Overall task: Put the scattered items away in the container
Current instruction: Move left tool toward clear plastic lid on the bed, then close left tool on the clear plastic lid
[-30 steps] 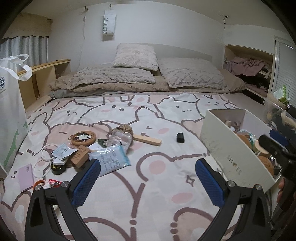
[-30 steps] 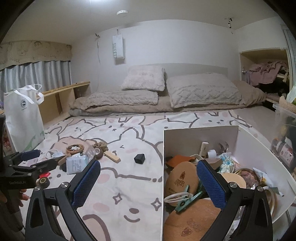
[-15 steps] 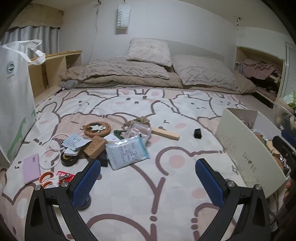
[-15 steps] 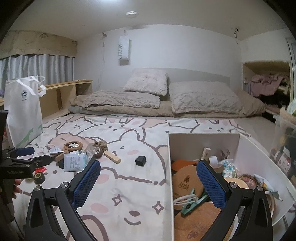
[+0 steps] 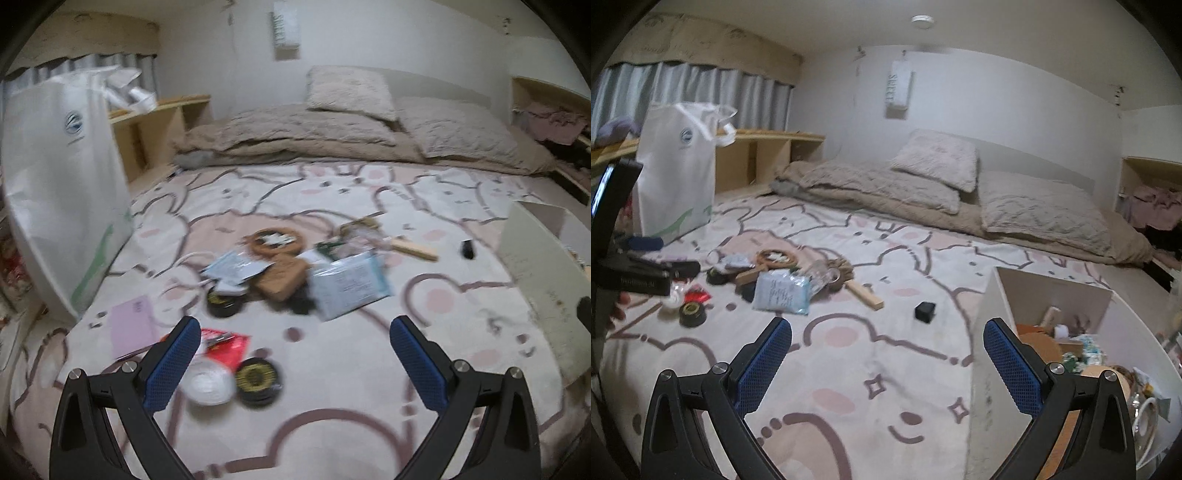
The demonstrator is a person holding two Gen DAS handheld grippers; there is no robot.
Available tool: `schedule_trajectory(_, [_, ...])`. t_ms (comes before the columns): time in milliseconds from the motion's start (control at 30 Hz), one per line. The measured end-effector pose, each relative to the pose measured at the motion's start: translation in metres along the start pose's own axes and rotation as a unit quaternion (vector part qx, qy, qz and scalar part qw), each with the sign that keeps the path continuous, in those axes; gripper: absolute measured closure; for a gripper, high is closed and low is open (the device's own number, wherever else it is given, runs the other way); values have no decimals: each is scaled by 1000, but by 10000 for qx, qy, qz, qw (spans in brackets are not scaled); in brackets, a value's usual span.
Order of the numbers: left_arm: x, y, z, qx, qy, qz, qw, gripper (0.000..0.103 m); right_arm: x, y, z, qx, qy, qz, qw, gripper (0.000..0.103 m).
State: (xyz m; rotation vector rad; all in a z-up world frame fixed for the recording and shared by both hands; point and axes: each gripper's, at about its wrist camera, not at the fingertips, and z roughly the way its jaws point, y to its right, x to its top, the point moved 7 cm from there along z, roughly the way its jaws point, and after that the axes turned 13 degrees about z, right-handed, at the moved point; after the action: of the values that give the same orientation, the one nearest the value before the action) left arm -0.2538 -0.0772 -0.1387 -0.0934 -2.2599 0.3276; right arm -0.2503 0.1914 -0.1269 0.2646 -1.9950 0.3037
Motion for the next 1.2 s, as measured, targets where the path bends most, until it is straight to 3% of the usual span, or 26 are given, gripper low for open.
schedule_trajectory(200, [-21,-32,12,123,-342,-168,9992,0,-14,-15,10,144,-238,-130,9995,0])
schedule_trajectory(567, [-67,-52,44,298,-1200,52,9923,1,-47,-41,33,502,-929,-227,9941,0])
schedule_trajectory(633, [-73,-59,48,301,-1271,-13,9914,10,-52,-43,35,543,-1013,-241,9931,0])
schedule_trajectory(967, [-98,-68,53,-28,-1448,-171,9893,18,-78,-61,47,762,-1393,-473,9862,0])
schedule_trajectory(1033, [-101,-65,57,-73,-1524,-107,9882,31,-81,-65,48,762,-1416,-570,9853,0])
schedule_trajectory(1100, [-105,-61,60,-88,-1613,3,9869,36,-83,-68,47,770,-1423,-639,9848,0])
schedule_trajectory(1200, [-106,-55,57,-240,-1547,111,9876,38,-87,-70,47,774,-1443,-707,9840,0])
